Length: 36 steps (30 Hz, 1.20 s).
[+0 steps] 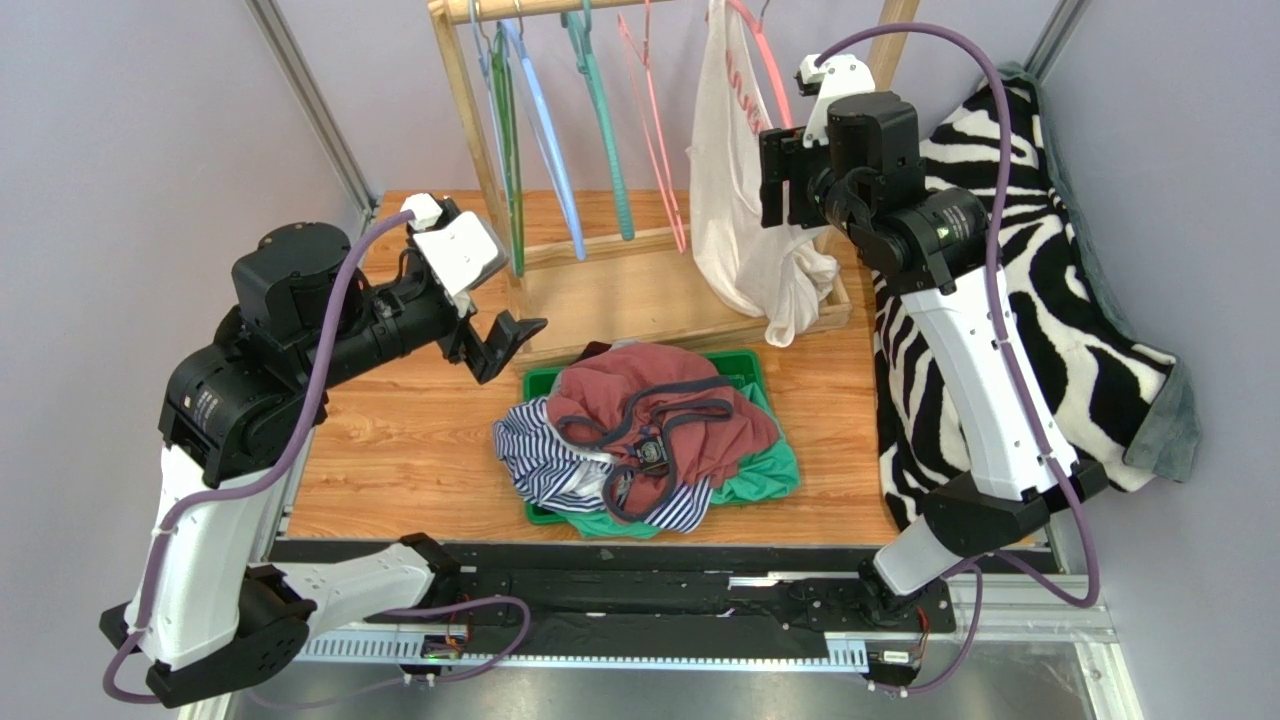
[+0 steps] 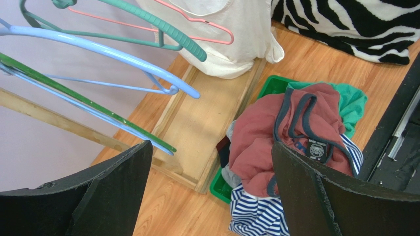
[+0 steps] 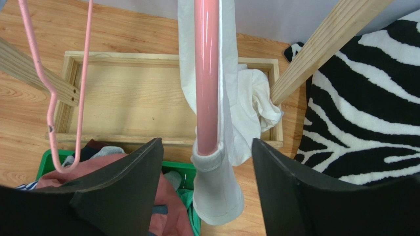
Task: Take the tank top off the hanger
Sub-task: Pick up the hanger from the clothesline.
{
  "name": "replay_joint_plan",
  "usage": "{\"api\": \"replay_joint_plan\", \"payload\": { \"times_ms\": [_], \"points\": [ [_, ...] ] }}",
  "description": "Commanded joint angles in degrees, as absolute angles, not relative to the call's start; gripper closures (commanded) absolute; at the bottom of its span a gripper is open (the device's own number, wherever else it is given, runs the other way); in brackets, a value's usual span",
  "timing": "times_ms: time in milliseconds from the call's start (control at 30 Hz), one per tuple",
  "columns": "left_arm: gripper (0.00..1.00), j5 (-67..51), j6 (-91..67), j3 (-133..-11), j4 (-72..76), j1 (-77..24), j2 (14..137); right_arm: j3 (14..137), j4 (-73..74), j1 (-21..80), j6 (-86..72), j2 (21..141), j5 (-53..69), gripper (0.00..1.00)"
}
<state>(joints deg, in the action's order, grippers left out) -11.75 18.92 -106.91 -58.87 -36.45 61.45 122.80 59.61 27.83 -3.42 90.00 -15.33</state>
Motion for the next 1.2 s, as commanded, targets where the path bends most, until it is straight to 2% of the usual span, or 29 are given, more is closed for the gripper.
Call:
{"api": "replay_joint_plan", "payload": {
  "times_ms": [0, 100, 133, 233, 300, 400, 433, 467, 600, 800, 1000, 1067, 1167],
  "points": [
    [0.01, -12.7, 17.2, -107.4, -57.6, -35.8, 60.0, 127.4, 64.0, 28.0, -1.4, 93.7, -15.3, 0.34],
    [0.01, -13.0, 17.1, -107.4, -57.6, -35.4, 59.9, 129.5, 63.8, 28.0, -0.7, 95.9, -14.9, 0.46],
    [0.01, -13.0, 17.0, -107.6, -57.7, -35.3, 60.0, 130.9, 64.0, 28.0, -1.0, 96.5, -14.5, 0.56],
    [0.01, -13.0, 17.1, -107.9, -57.8, -35.3, 60.1, 131.7, 64.9, 28.0, -1.7, 97.6, -13.4, 0.73],
    [0.01, -12.8, 17.1, -107.9, -57.8, -35.3, 60.2, 131.1, 65.3, 27.8, -2.1, 97.5, -13.3, 0.75],
    [0.01, -13.0, 17.1, -108.4, -57.7, -35.3, 60.6, 130.2, 65.2, 28.0, -2.1, 97.1, -13.1, 0.86],
    [0.01, -13.0, 17.0, -108.5, -57.7, -35.3, 60.7, 130.0, 64.8, 28.0, -2.2, 97.0, -13.1, 0.98],
    [0.01, -13.1, 17.0, -108.6, -57.7, -35.2, 60.8, 129.6, 64.4, 27.9, -2.2, 96.9, -13.2, 1.0],
    [0.01, -12.8, 17.0, -108.5, -57.8, -35.2, 60.7, 121.6, 55.4, 28.5, -1.3, 92.2, -11.7, 1.0],
    [0.01, -12.1, 17.3, -107.7, -57.7, -35.2, 60.2, 105.2, 29.3, 28.2, 1.3, 81.5, -13.6, 1.0],
    [0.01, -11.9, 17.4, -107.8, -57.6, -35.2, 60.2, 96.4, 14.4, 28.7, 4.1, 77.2, -15.2, 1.0],
    [0.01, -11.6, 17.5, -107.8, -57.6, -35.2, 60.2, 96.1, 14.4, 28.7, 4.7, 78.0, -15.1, 1.0],
    [0.01, -11.3, 17.6, -107.8, -57.6, -35.2, 60.1, 106.6, 28.3, 28.7, 2.4, 84.8, -14.3, 1.0]
  ]
}}
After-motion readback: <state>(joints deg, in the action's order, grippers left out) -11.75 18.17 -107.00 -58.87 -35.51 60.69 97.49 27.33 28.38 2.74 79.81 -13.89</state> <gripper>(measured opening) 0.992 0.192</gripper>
